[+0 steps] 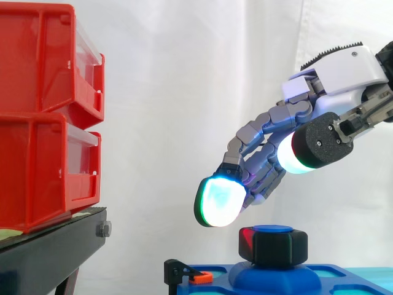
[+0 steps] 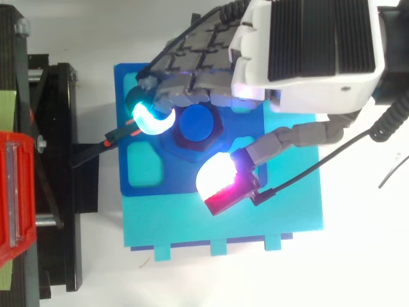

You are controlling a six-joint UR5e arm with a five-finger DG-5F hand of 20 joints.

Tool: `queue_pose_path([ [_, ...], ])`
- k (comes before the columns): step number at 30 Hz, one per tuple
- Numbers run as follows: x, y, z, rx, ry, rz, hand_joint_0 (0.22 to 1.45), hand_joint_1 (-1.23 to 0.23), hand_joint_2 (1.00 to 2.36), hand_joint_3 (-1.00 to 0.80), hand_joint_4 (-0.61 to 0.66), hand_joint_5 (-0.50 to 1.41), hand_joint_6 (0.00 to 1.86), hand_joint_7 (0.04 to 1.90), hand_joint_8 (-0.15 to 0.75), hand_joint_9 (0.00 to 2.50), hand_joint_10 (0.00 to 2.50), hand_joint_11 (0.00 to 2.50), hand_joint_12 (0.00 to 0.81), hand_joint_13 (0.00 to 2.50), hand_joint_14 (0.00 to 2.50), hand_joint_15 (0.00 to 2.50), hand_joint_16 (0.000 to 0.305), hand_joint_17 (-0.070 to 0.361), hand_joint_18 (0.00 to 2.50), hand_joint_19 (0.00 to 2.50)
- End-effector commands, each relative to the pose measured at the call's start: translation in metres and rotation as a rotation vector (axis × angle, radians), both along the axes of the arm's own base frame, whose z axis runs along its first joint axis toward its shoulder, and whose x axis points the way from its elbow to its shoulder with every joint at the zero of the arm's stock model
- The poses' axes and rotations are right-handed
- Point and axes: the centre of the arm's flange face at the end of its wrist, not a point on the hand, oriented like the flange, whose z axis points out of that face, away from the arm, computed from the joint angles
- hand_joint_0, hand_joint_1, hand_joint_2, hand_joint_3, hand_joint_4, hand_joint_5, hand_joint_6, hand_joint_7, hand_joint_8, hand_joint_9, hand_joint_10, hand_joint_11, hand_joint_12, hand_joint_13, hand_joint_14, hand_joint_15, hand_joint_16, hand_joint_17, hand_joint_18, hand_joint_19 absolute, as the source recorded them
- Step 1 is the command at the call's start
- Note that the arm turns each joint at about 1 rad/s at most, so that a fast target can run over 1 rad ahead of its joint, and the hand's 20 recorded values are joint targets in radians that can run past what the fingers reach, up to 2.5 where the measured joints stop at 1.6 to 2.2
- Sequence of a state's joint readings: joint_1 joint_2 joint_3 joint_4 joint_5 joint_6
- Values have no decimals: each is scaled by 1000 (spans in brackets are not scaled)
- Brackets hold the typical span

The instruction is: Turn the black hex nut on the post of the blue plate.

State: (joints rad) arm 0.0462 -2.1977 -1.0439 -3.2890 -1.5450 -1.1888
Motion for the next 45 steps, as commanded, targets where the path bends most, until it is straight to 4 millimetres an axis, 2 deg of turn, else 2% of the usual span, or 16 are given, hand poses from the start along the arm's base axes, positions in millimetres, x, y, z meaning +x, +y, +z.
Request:
queue_pose_path([
  [1,0,-2,1,1,-2,2,480,-385,1000,-500,209,-198,501,623,270,448,0,0,401,463,0,0,61,136,518,175],
  [30,-9,-21,-2,-7,36,28,481,-384,1000,-500,210,-195,501,640,271,456,0,0,402,479,0,0,61,137,541,185],
  [45,-18,-44,-2,-15,66,37,482,-385,1000,-500,211,-194,501,647,273,463,0,0,403,493,0,0,61,137,552,191],
])
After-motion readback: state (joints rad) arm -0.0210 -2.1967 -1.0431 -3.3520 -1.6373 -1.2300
